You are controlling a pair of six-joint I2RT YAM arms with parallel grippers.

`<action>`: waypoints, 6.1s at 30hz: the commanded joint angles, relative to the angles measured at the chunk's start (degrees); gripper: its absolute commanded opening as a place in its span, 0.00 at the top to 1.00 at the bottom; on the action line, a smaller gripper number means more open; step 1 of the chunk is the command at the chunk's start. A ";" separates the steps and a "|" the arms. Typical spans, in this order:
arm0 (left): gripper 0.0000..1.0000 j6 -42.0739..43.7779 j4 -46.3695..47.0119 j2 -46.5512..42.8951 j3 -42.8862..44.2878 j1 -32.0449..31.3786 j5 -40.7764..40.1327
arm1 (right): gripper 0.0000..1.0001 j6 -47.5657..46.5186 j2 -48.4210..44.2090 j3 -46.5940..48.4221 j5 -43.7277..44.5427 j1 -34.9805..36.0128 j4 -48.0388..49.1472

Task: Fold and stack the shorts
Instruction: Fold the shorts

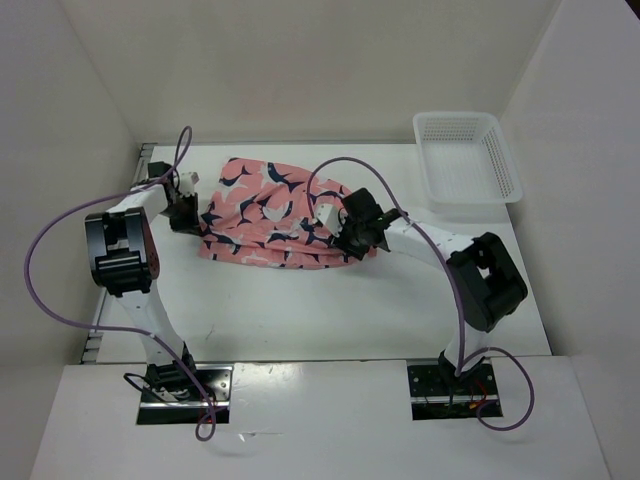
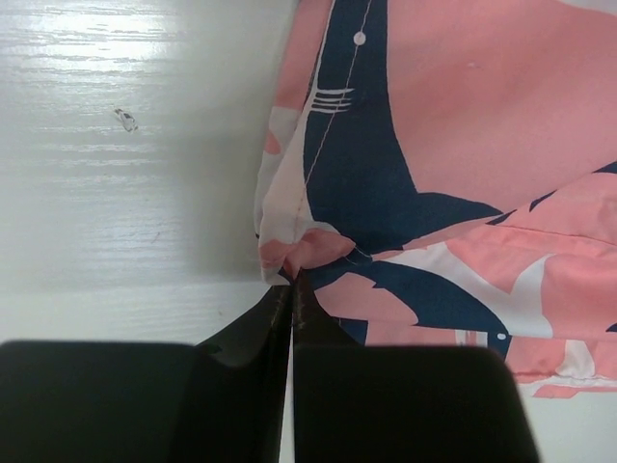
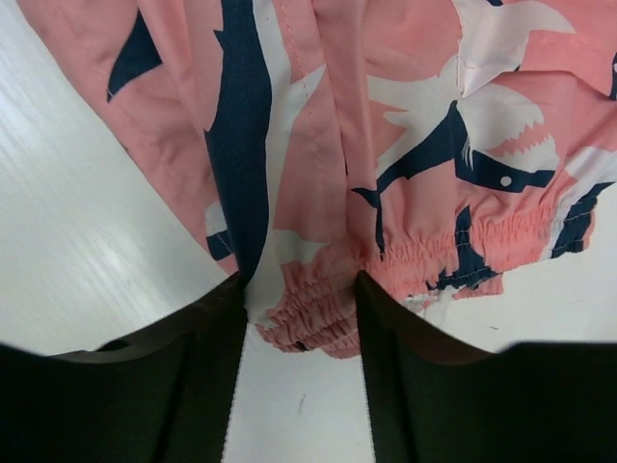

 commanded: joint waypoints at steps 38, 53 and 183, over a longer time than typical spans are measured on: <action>0.99 0.25 -7.18 -9.10 7.26 0.06 2.21 | 0.89 3.79 -0.45 2.10 14.47 2.25 1.63; 0.99 0.25 -26.51 -14.89 7.22 -1.09 6.80 | 1.00 -4.99 -12.39 3.52 16.67 2.25 -10.08; 0.50 0.25 -16.15 -5.66 21.15 -12.94 -6.32 | 0.24 49.67 3.58 -6.86 -8.82 -17.70 6.00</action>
